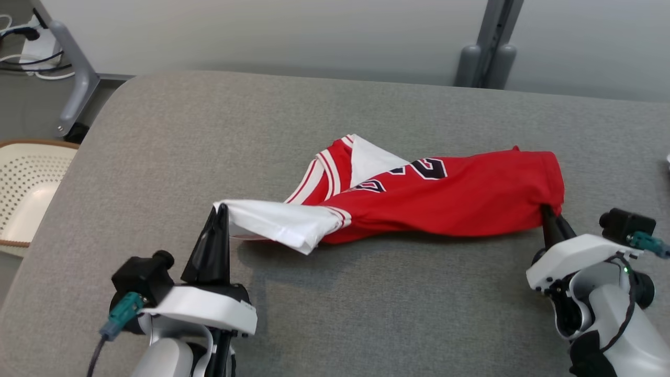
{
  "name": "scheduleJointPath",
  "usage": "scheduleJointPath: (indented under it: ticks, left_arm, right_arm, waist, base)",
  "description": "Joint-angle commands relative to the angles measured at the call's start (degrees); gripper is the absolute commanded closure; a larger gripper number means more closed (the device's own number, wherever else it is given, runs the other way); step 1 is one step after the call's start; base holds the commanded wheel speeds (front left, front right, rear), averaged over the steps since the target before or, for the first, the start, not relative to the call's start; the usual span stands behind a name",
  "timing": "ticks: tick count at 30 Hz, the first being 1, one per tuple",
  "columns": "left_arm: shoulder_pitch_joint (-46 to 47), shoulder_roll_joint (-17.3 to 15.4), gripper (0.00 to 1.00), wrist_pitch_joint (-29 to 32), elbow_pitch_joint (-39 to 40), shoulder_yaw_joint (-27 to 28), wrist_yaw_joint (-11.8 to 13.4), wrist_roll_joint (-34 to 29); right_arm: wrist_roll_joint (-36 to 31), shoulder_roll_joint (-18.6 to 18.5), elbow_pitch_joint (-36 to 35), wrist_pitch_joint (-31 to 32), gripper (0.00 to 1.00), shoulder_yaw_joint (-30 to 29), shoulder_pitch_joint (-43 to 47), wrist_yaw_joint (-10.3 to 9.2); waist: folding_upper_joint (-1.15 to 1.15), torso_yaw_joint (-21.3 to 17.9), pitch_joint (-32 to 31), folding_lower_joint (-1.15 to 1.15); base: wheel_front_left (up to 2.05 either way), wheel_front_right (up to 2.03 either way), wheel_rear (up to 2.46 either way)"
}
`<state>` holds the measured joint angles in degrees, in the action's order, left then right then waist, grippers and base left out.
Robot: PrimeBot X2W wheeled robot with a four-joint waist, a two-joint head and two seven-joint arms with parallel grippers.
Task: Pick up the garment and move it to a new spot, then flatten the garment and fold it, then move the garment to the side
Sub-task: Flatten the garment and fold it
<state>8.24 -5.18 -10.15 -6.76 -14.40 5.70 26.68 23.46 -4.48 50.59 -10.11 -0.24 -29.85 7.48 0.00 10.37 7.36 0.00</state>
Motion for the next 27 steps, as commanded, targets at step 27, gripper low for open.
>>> scheduleJointPath:
  ticks: [27]
  left_arm:
    - [17.45,-6.59,1.00,5.13,26.83,2.77,-2.16,-0.24]
  right_arm:
    - [28.02,-7.07,-66.58,20.12,1.00,-8.17,18.67,0.03]
  waist:
    - [0.00,-11.78,-5.41,0.00]
  base:
    - [0.00,0.00,0.00]
